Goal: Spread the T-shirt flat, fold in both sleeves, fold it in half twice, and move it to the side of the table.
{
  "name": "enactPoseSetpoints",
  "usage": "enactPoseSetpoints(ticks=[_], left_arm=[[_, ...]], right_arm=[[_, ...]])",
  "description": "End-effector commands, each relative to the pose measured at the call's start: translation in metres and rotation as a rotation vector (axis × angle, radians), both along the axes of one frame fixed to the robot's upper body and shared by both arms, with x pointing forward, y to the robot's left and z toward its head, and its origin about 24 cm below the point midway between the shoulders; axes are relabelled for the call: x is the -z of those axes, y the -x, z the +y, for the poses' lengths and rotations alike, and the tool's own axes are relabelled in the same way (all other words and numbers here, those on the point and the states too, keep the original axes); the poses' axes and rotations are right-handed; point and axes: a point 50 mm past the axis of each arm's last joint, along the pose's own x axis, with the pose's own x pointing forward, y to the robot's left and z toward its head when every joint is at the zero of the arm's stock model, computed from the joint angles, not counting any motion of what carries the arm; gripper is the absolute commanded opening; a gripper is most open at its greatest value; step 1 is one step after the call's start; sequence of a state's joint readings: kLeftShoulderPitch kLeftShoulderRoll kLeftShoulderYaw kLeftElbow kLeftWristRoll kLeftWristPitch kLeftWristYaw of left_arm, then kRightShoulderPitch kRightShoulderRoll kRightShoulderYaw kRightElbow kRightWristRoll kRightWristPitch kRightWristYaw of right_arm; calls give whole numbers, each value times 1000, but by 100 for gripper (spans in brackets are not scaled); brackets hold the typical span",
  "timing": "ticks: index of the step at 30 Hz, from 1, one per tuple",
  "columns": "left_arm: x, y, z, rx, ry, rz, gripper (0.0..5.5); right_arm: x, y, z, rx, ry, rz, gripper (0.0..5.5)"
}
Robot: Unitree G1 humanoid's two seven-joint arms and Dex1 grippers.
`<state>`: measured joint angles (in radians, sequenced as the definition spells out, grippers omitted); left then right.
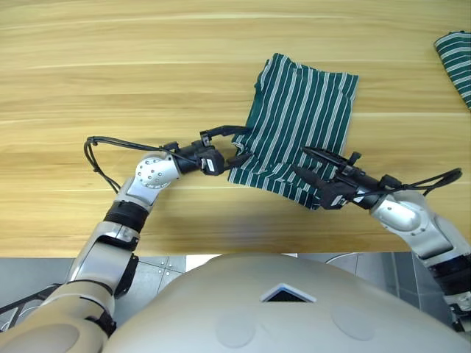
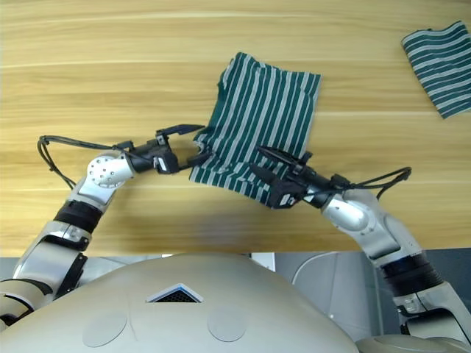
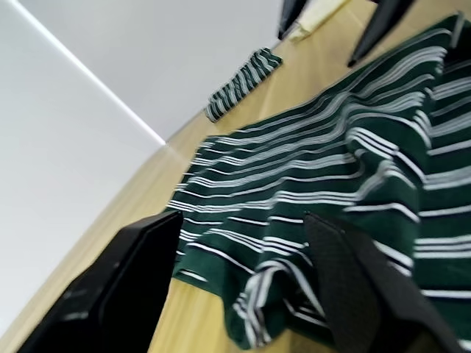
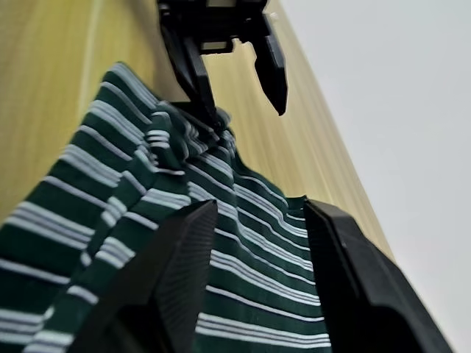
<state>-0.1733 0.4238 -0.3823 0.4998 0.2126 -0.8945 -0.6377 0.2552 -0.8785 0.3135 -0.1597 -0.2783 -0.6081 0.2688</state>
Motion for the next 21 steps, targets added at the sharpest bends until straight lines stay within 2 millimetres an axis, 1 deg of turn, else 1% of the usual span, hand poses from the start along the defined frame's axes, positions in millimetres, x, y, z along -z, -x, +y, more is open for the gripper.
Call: enactPoseSetpoints(ticks=[1, 5, 8, 10, 13, 16, 18, 21], left_arm=[[-18, -17, -7, -18, -1, -110, 306], [-41, -23, -11, -52, 63, -201, 306], [-49, -29, -17, -86, 83, -240, 306], [-51, -31, -19, -97, 84, -243, 306], [-41, -30, -23, -88, 12, -223, 306], [-13, -28, -19, -78, -165, -186, 306], [5, -19, -17, -33, -251, -146, 306], [20, -4, -16, 23, -295, -93, 306]], right_arm=[[6, 3, -6, 24, 56, 49, 217], [29, 10, -18, 84, 129, 148, 217], [39, 11, -25, 101, 184, 180, 217], [42, 13, -26, 89, 206, 192, 217], [44, 17, -24, 50, 225, 207, 217], [42, 28, -22, -17, 248, 238, 217], [39, 31, -28, -41, 281, 249, 217], [36, 25, -30, -55, 301, 233, 217]])
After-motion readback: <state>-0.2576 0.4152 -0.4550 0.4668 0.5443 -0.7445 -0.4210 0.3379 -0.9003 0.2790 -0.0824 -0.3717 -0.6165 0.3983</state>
